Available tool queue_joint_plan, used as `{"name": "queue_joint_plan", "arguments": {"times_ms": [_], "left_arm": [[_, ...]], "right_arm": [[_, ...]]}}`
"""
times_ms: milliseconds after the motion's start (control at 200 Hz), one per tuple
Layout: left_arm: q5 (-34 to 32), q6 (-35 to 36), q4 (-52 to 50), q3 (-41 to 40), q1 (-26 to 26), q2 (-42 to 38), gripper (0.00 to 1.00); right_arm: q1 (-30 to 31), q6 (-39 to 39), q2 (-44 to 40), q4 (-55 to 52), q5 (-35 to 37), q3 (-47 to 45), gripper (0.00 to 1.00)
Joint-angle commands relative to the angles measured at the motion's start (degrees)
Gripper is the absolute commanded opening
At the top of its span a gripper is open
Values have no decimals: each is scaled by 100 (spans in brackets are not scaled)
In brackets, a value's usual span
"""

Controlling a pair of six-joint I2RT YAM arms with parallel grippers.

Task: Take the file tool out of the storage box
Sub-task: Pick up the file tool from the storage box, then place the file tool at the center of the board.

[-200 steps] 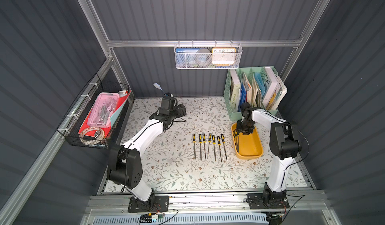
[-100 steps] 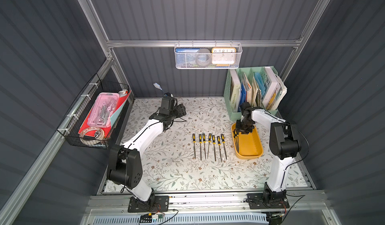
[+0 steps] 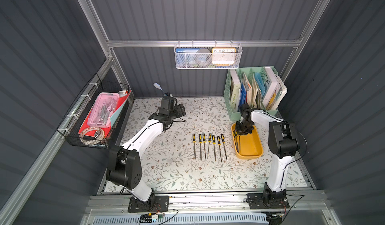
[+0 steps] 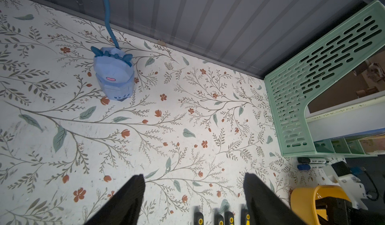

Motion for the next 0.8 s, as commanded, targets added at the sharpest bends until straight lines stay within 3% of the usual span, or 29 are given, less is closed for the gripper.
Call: {"name": "queue_joint_plan", "arguments": {"times_ms": [0,170,355,570,795], "left_arm": [[-55,3,-139,152,34,-126,80],[-46,-4,-133,190,30,-97,80],[-46,-52,-82,185,34,-108,80],[-124,-169,-59,145,46,-128,81],[-202,-181,-156,112,99,-199,81]], "right_arm": [[-30,-19,215,-102,109,-162,10],[-13,-123,-102,-380,184,74,1],[313,-130,-805,-779,305,492,0],[1528,705,-1313,-511,-176,599,0],[3026,1908,-841,581,-247,907,0]]}}
